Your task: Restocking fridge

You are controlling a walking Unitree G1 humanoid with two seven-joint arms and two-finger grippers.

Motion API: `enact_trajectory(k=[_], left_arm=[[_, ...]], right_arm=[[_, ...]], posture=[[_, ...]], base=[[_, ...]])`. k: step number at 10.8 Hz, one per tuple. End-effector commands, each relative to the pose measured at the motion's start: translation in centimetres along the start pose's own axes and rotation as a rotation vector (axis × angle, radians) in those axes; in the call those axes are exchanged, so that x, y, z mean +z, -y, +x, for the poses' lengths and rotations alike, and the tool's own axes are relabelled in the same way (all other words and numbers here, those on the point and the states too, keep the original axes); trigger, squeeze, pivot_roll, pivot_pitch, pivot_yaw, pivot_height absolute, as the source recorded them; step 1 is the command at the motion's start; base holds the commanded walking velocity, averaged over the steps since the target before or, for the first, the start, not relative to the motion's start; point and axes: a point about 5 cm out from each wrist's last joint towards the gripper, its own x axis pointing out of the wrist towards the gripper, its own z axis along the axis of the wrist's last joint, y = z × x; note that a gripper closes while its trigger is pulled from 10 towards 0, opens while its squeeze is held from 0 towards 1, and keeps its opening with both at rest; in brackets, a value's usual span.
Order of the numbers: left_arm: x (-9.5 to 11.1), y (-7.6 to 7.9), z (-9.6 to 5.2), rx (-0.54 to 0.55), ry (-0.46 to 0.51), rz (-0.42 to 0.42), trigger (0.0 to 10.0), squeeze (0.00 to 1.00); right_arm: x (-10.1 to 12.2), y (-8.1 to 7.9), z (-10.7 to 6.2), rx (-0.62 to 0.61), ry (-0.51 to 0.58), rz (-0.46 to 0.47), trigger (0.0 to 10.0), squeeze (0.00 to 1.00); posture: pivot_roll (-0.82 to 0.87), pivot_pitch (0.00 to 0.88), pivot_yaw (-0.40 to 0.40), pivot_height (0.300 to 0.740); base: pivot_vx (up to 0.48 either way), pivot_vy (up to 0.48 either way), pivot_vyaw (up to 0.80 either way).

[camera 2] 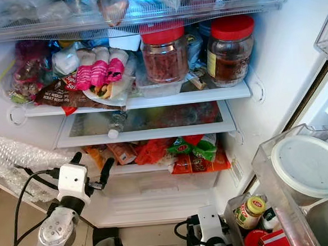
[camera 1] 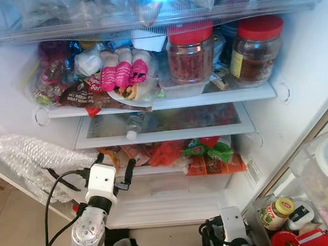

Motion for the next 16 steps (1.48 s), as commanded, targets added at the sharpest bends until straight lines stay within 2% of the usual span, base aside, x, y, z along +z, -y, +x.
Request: enact_trajectory(k=[1, 4, 6, 8, 9, 10, 12, 13, 16], left_arm=[[-0.1, 0.0, 0.1, -0.008, -0.021, -0.022, 10.0, 0.0], [-1.0, 1.0, 0.0, -0.08, -0.092, -0.02, 10.0, 0.0], [-1.1, 1.1, 0.3, -0.093, -0.102, -0.002, 10.0, 0.0], [-1.4, 2.0, 0.5, -0.181, -0.128, 0.038, 10.0, 0.0], [-2.1, 2.1, 0.4, -0.195, -0.174, 0.035, 10.0, 0.0], [-3.4, 1.9, 0.3, -0.168, -0.267, -0.005, 10.0, 0.0], [-4.8, 1.5, 0.2, -0.13, -0.382, -0.094, 10.0, 0.0], [-6.0, 1.3, -0.2, -0.144, -0.462, -0.06, 10.0, 0.0], [-8.3, 0.2, -1.6, -0.112, -0.587, -0.016, 10.0, 0.0]], right_arm=[[-2.9, 0.0, -1.2, -0.003, -0.118, 0.008, 10.0, 0.0], [-3.0, 0.0, -1.2, -0.005, -0.122, 0.008, 10.0, 0.0], [-3.0, -0.1, -1.2, -0.002, -0.123, 0.007, 10.0, 0.0], [-3.0, -0.1, -1.2, -0.003, -0.123, 0.009, 10.0, 0.0], [-3.0, -0.2, -1.2, -0.003, -0.123, 0.009, 10.0, 0.0], [-3.0, -0.2, -1.2, -0.002, -0.124, 0.009, 10.0, 0.0], [-3.0, -0.2, -1.2, 0.0, -0.125, 0.007, 10.0, 0.0], [-3.0, -0.3, -1.2, -0.001, -0.125, 0.007, 10.0, 0.0], [-3.0, -0.2, -1.2, -0.001, -0.127, 0.006, 10.0, 0.0]], posture=[[-0.13, 0.086, 0.035, 0.61], [-0.13, 0.089, 0.037, 0.61], [-0.13, 0.091, 0.038, 0.61], [-0.13, 0.09, 0.041, 0.61], [-0.13, 0.09, 0.041, 0.61], [-0.12, 0.09, 0.042, 0.61], [-0.12, 0.087, 0.042, 0.61], [-0.12, 0.084, 0.043, 0.61], [-0.12, 0.083, 0.042, 0.61]], base=[[0.0, 0.0, 0.0], [0.0, 0.0, 0.0], [0.0, 0.0, 0.0], [0.0, 0.0, 0.0], [0.0, 0.0, 0.0], [0.0, 0.0, 0.0], [0.0, 0.0, 0.0], [0.0, 0.0, 0.0], [0.0, 0.0, 0.0]])
